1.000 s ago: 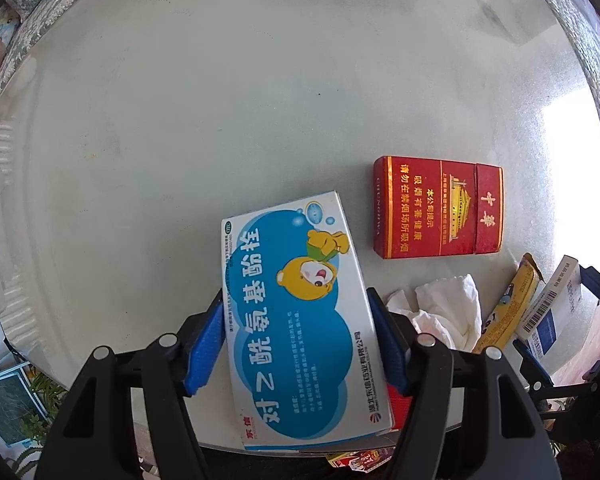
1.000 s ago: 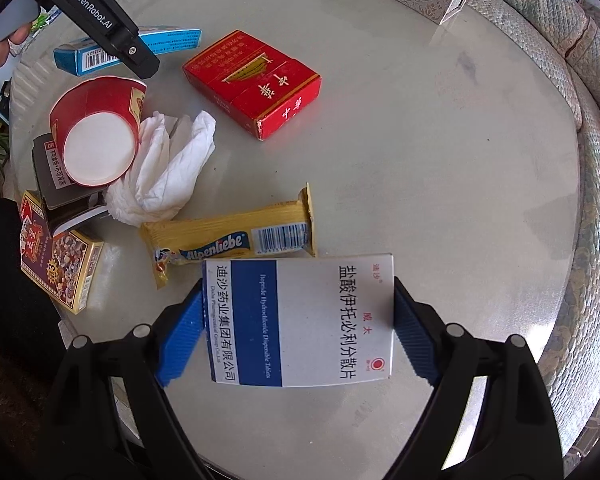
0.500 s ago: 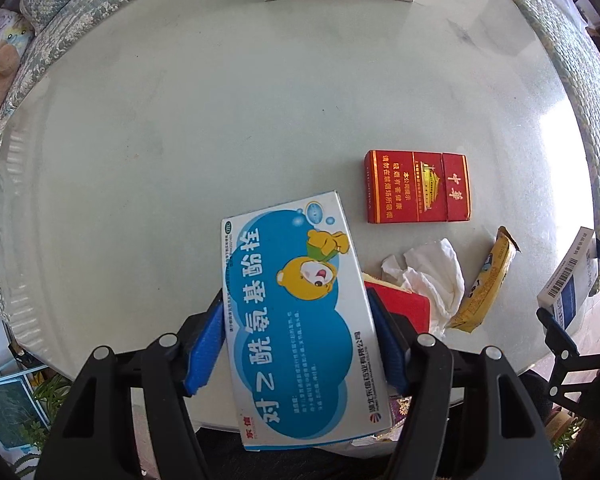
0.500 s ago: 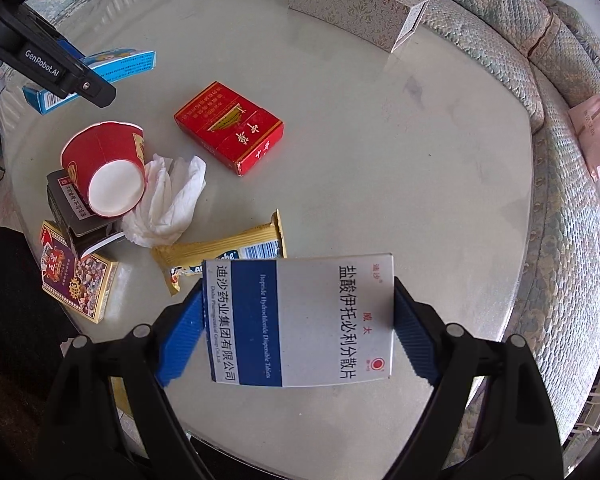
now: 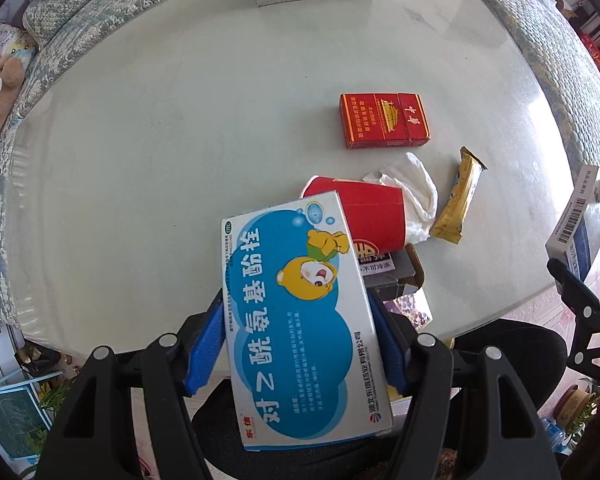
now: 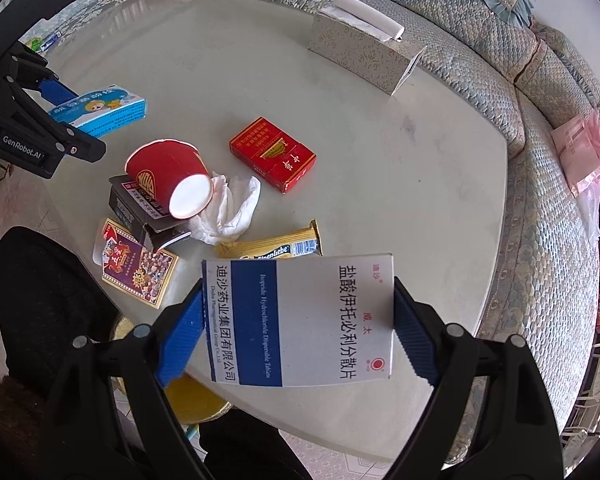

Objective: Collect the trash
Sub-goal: 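Carry both held boxes off the table over the yellow trash bin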

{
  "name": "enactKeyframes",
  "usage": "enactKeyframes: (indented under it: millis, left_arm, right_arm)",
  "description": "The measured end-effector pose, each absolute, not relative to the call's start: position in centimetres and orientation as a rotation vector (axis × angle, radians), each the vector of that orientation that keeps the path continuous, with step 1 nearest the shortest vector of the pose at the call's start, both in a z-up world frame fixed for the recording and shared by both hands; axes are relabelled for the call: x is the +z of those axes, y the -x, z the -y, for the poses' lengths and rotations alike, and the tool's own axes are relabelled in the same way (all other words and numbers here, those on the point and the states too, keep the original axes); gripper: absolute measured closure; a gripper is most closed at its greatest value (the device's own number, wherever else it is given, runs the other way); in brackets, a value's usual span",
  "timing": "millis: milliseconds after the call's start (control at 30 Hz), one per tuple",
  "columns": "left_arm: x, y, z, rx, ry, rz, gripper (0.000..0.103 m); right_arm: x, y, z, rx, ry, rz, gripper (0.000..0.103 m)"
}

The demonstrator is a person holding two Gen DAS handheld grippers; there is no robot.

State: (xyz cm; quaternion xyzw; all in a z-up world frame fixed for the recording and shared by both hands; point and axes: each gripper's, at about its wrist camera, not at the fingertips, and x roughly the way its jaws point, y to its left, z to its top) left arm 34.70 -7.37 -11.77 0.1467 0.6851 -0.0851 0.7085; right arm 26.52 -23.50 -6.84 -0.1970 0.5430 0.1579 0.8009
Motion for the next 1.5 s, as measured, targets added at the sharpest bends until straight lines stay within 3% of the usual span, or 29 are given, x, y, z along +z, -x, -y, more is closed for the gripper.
enactKeyframes:
  millis: [700,1500]
  left_arm:
    - [-10.4,-24.2,3.9,-0.243,-0.347,-1.436,0.039]
    - [-12.3,-15.5,6.7,-0.356,-0.433,-1.305,0.038]
  right_arm:
    - [-3.0,-16.5,18.3,0.363,0.483,-1.067,0.019]
    - [-4.0,-9.3,16.9,0.35,0.504,-1.049,0.019]
